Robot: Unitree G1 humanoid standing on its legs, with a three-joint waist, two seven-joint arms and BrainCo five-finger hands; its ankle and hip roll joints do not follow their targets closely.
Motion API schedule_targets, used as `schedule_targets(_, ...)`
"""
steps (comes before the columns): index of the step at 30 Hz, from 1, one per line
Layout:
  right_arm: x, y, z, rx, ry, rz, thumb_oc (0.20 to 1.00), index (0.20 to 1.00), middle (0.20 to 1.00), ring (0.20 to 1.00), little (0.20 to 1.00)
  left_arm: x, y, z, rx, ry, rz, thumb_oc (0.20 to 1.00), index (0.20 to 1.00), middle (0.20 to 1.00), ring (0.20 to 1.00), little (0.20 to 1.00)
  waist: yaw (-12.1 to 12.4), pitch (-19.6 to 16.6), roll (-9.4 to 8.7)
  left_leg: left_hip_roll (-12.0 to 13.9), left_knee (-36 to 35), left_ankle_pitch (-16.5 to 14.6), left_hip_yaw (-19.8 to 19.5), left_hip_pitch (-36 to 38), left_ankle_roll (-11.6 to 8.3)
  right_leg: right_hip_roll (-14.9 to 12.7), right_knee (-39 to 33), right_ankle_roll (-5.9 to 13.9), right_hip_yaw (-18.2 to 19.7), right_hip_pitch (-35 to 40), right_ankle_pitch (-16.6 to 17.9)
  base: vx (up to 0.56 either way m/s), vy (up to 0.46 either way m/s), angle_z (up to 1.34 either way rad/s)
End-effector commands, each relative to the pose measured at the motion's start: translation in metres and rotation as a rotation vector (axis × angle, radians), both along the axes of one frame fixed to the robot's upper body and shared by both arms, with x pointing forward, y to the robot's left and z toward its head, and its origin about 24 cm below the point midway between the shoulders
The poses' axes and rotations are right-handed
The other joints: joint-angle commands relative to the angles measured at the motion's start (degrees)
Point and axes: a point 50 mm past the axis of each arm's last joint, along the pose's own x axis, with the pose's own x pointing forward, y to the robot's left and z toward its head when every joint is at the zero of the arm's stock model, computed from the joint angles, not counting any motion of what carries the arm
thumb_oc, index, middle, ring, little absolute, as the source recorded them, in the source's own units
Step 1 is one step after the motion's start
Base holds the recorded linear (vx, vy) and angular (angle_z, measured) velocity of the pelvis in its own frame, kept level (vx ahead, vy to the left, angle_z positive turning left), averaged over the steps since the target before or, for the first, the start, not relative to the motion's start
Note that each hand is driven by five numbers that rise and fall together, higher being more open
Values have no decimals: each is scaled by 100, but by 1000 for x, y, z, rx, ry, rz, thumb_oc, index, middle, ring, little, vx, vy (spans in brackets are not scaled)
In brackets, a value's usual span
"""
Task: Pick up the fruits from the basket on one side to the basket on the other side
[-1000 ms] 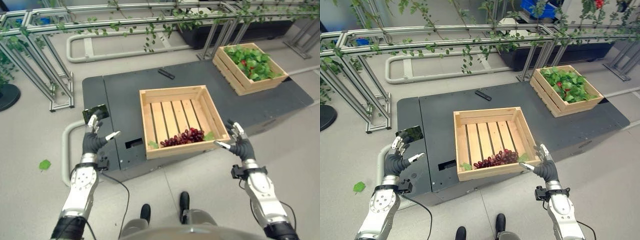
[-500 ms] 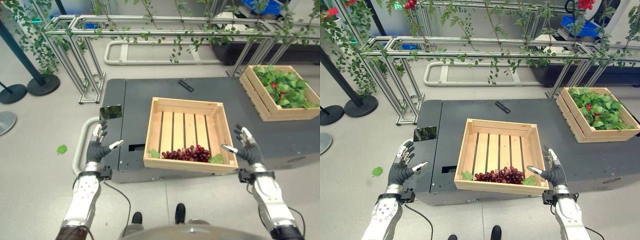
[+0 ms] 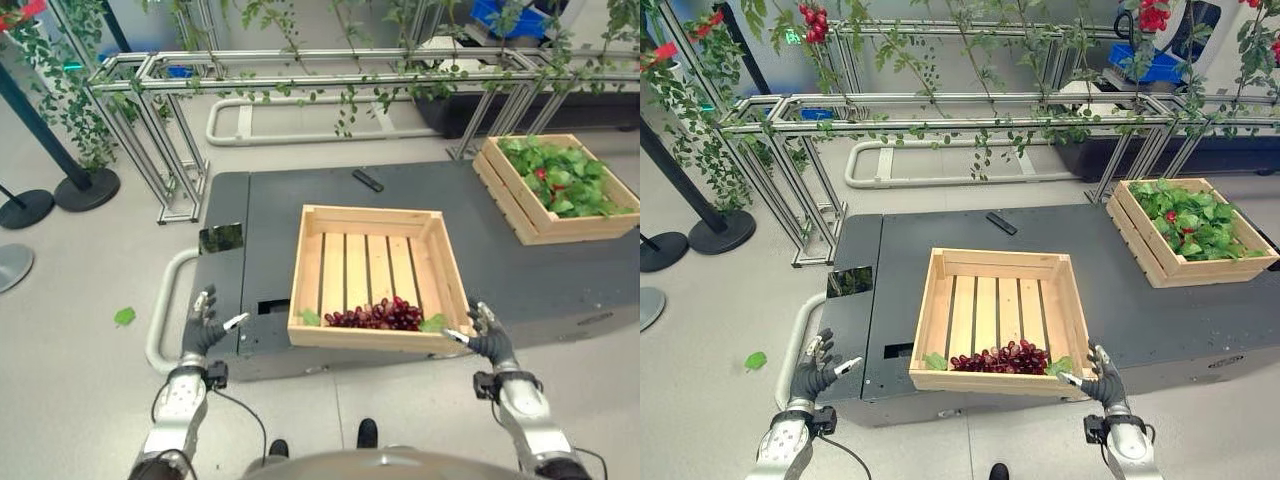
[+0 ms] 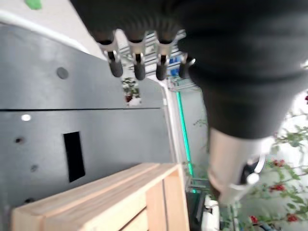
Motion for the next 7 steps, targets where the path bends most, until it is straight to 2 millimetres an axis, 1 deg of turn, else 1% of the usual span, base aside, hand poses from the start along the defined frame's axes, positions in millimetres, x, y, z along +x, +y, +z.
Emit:
schedule_targets(1, 18, 2, 16, 0, -98, 3, 1000, 1000, 1000, 1000, 1000, 16, 0, 12, 5, -68, -9, 1000, 1000, 1000, 1000, 1000, -149, -119, -158, -55, 453, -253, 178, -303, -26, -335, 287, 569, -194, 406, -924, 57, 4, 1)
schedule_targets(7, 20, 4, 14, 1, -84, 16, 1000, 1000, 1000, 1000, 1000, 16, -2, 11, 13, -53, -42, 1000, 1000, 1000, 1000, 1000, -148, -161, -166, -69, 450, -307, 167, -222, 10, -322, 358, 563, -156, 456, -985, 29, 3, 1)
